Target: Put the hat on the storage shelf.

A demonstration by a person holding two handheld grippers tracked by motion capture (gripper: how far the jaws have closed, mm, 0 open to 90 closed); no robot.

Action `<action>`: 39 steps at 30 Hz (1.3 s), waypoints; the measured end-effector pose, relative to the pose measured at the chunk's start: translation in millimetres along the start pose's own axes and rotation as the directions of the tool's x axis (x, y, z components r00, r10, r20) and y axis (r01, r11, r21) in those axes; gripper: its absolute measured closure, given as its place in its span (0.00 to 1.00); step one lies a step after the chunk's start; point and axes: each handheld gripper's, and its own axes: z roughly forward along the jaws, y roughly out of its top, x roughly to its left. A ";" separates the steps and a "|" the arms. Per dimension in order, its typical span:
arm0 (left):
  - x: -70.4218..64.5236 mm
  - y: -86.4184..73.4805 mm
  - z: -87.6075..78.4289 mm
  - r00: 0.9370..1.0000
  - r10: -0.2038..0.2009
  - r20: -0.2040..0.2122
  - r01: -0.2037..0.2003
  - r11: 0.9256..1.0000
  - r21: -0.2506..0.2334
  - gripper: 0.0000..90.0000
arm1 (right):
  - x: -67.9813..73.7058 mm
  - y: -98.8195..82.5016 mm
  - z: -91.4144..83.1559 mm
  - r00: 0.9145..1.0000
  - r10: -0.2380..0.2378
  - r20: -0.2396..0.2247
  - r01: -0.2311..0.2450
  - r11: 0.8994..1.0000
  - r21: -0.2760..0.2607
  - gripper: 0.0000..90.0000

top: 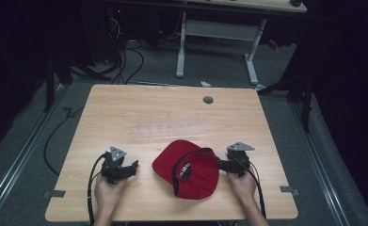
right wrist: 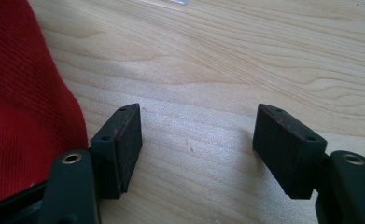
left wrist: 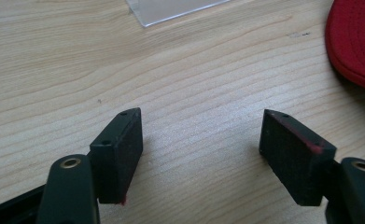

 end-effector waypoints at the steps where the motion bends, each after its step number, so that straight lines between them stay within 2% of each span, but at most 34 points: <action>1: 0.0 -0.1 -0.1 1.000 0.001 0.001 -0.001 1.000 0.001 0.34 | 0.0 0.0 0.0 1.000 0.000 0.000 0.000 1.000 0.000 0.37; 23: -0.3 -0.3 -0.2 1.000 0.004 0.005 -0.004 1.000 0.006 0.32 | -0.9 0.0 -0.4 1.000 -0.007 -0.008 0.007 1.000 0.004 0.37; 29: -0.3 -0.3 -0.2 1.000 0.004 0.005 -0.004 1.000 0.006 0.32 | -5.0 -1.5 -2.9 1.000 0.023 0.015 -0.023 1.000 -0.005 0.46; 30: -0.3 -0.3 -0.2 1.000 0.004 0.006 -0.004 1.000 0.006 0.32 | -6.9 -3.0 -5.3 0.999 0.042 0.012 -0.042 0.999 -0.009 0.48; 34: -0.3 -0.3 -0.2 1.000 0.004 0.005 -0.004 1.000 0.006 0.32 | -9.3 -5.9 -10.6 0.999 0.051 0.004 -0.051 0.998 -0.039 0.49; 39: -0.3 -0.3 -0.2 1.000 0.004 0.005 -0.004 1.000 0.006 0.32 | -13.8 -6.6 -23.4 0.996 0.078 -0.032 -0.080 0.994 -0.078 0.49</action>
